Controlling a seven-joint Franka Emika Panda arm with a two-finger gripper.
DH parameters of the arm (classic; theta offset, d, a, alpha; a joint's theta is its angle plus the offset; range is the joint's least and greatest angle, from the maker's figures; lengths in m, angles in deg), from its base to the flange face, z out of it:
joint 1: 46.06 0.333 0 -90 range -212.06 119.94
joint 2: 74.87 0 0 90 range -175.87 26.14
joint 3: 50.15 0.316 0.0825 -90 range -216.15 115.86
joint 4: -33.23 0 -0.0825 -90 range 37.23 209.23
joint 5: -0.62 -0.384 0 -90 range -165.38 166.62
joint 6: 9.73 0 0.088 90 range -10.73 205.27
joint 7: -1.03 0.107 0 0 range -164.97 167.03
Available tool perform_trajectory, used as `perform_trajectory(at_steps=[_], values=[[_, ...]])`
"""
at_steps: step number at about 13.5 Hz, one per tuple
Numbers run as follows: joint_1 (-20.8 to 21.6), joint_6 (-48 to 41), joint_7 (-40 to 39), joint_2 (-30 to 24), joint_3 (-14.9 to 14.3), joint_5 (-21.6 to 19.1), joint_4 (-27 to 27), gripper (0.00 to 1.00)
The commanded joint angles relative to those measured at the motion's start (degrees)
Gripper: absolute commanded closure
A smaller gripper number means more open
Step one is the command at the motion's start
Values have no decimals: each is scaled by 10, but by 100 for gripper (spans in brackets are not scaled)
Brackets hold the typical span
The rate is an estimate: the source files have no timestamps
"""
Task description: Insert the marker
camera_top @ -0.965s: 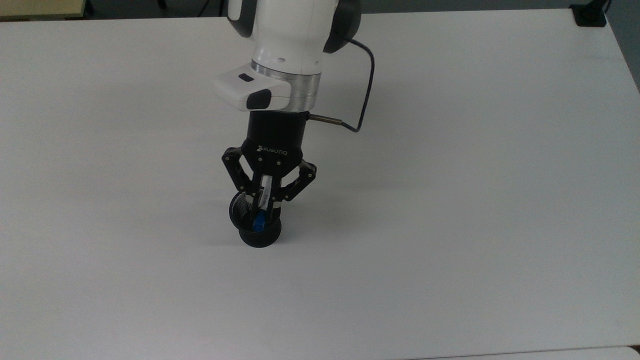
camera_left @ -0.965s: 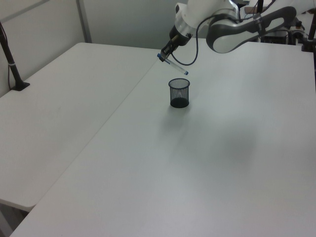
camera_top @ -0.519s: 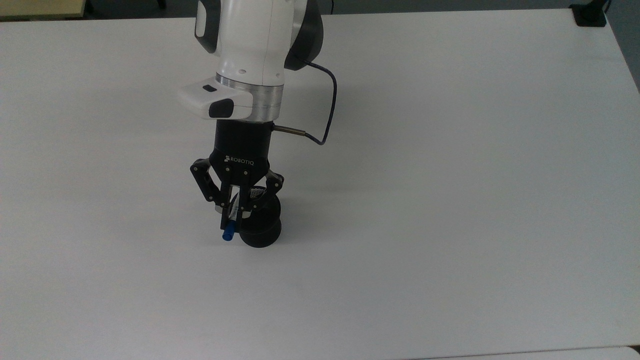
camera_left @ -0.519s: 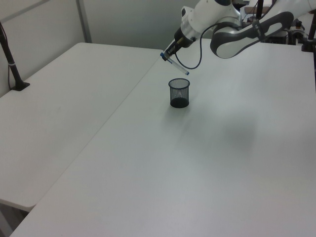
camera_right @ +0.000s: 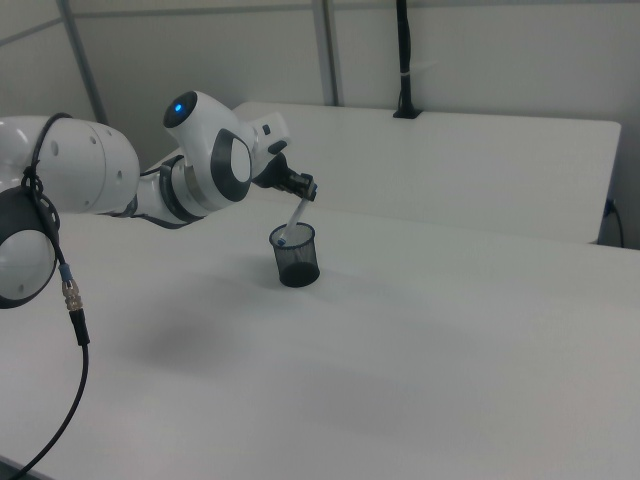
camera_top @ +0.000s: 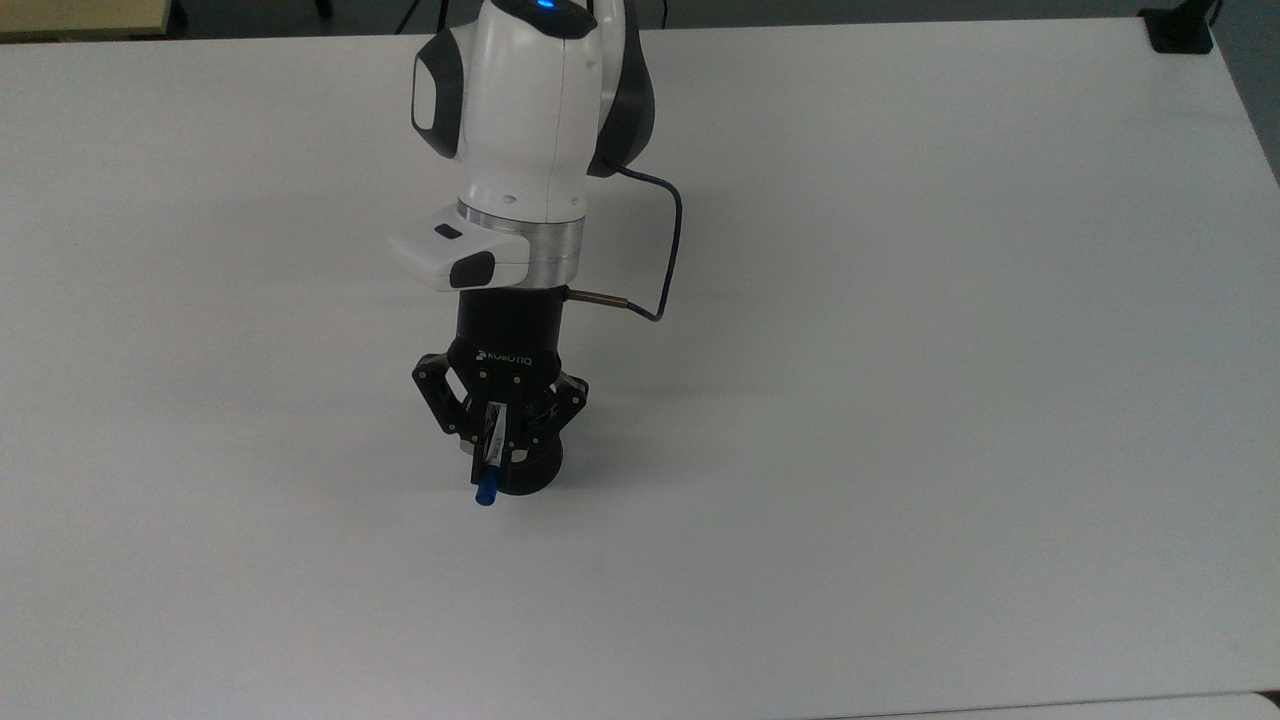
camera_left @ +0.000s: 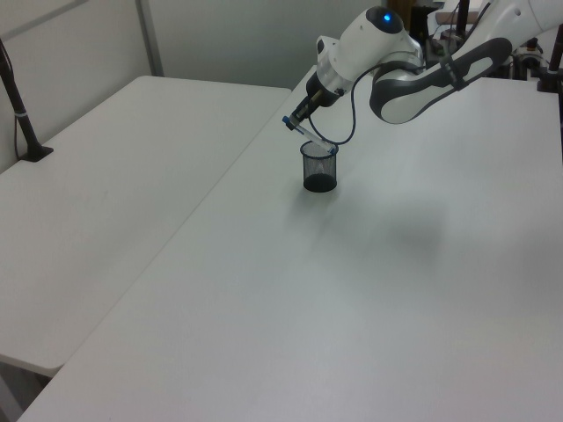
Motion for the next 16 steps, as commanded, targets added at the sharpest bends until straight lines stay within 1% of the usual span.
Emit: perform_trajectory(at_steps=[1, 2, 3, 4, 7, 8, 9, 10, 11, 14, 15, 16], values=[[4, 15, 17, -1, -4, 16, -1, 59], [4, 15, 16, -1, -4, 16, -1, 47], [4, 15, 16, -1, -4, 15, -1, 32], [5, 14, 16, -4, -3, 13, -1, 0], [6, -5, 13, -31, 3, 6, -2, 0], [10, -50, 12, -44, 6, 6, -2, 0], [19, -141, -2, -63, 27, 5, -4, 0], [21, -188, -21, -76, 40, -1, -1, 0], [21, -221, -37, -90, 47, -15, 0, 0], [35, -320, -96, -131, 51, -115, 2, 0], [35, -364, -120, -147, 50, -144, 2, 0], [36, -427, -145, -172, 47, -176, 3, 0]])
